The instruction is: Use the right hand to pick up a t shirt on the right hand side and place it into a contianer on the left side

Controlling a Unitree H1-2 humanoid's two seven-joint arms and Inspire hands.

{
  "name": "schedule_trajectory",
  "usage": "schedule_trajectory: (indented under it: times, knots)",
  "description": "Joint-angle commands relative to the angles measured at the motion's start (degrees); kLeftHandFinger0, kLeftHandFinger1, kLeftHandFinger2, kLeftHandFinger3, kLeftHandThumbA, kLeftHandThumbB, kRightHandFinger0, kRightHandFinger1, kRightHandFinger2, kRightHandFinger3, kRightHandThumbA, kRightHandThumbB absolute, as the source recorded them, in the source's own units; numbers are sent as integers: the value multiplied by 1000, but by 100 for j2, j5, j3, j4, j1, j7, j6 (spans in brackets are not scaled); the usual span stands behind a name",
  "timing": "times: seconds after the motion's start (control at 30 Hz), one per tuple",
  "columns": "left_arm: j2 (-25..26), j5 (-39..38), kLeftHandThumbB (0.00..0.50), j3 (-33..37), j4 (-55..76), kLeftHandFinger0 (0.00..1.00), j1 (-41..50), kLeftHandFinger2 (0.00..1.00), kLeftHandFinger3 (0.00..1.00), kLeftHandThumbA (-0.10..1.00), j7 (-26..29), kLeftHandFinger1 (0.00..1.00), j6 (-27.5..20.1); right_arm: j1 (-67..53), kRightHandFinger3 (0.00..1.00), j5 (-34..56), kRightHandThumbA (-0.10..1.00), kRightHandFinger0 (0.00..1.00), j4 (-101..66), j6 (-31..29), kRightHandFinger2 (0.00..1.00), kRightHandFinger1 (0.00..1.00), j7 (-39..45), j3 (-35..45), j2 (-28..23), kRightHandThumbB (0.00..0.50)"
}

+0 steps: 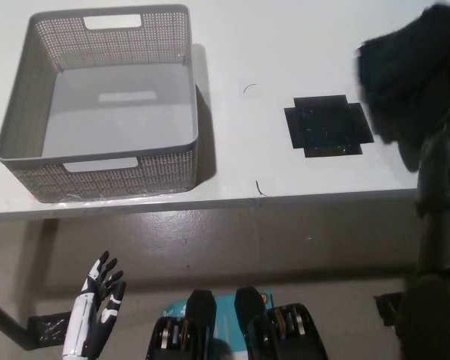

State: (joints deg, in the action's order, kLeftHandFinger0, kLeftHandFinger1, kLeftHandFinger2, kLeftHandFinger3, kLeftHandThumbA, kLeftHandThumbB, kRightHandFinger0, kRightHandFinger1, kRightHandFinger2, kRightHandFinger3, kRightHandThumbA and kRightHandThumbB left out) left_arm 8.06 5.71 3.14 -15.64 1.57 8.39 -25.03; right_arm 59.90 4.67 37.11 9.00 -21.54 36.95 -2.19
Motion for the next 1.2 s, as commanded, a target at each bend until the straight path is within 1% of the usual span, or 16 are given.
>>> schedule_trajectory:
  times: [0.0,0.03,0.1,0.17,0.23,0.3,0.4,0.47,0.53,0.6,0.73,0.83,0.87,0.9,1.03,1.17]
  knots:
    - [59,36,288,42,152,896,83,951,1000,832,-17,873,-190,941,462,467,-100,0,-601,562,437,0,-222,-264,78,90]
    - [67,70,283,58,161,898,85,953,1000,835,-2,874,-190,978,488,467,-100,0,-646,617,438,0,-242,-334,142,116]
    - [43,53,298,78,166,902,90,955,1000,837,-18,876,-190,1037,468,470,-100,0,-782,775,433,0,-255,-496,262,96]
    - [8,61,300,123,119,895,64,947,1000,842,3,868,-190,1052,444,394,-100,0,-905,835,441,0,-175,-749,335,105]
    - [-4,48,307,160,115,895,57,949,1000,852,-37,870,-190,1085,457,354,-100,0,-959,895,455,0,-22,-1026,403,82]
    - [-16,123,318,201,91,885,27,948,1000,868,-9,867,-190,1093,500,373,-100,0,-1027,977,497,8,-23,-1207,415,95]
    - [-30,161,309,243,93,887,30,945,1000,853,0,868,-190,1183,511,516,-100,0,-997,1023,514,4,-62,-1298,517,71]
    - [-16,170,283,295,95,885,-7,938,1000,855,6,867,-190,1281,481,516,-100,0,-836,914,508,0,-82,-1388,557,81]
    - [-20,48,324,293,68,930,-25,955,1000,855,-158,904,-190,1440,538,500,-100,0,-618,917,495,0,-40,-1524,598,76]
    - [-7,35,327,319,47,919,-57,950,1000,849,-179,898,-189,1537,556,541,-100,0,-460,863,496,3,-88,-1556,640,92]
    - [-34,39,322,378,62,916,-61,963,1000,861,-259,905,-190,1695,625,392,-100,0,-2,833,521,35,-88,-1853,793,90]
    - [-55,97,318,428,52,933,-51,978,1000,873,-275,918,-189,1791,626,465,-100,0,321,617,534,41,-65,-1925,887,98]
    - [-141,38,325,461,55,936,-35,970,1000,835,-298,912,-189,1873,622,417,-100,0,530,557,526,35,-92,-2017,1002,113]
    - [-164,75,322,485,45,924,-48,964,1000,835,-271,906,-190,1893,619,431,-100,0,591,522,521,32,-54,-2038,1015,101]
    - [-299,264,321,557,44,894,-52,948,1000,852,-162,880,-190,2136,608,450,-100,0,1193,256,546,60,23,-2174,1218,124]
    - [-367,389,311,663,52,895,-77,944,1000,858,-86,874,-190,2331,595,490,-100,0,1590,31,521,41,-6,-2211,1454,100]
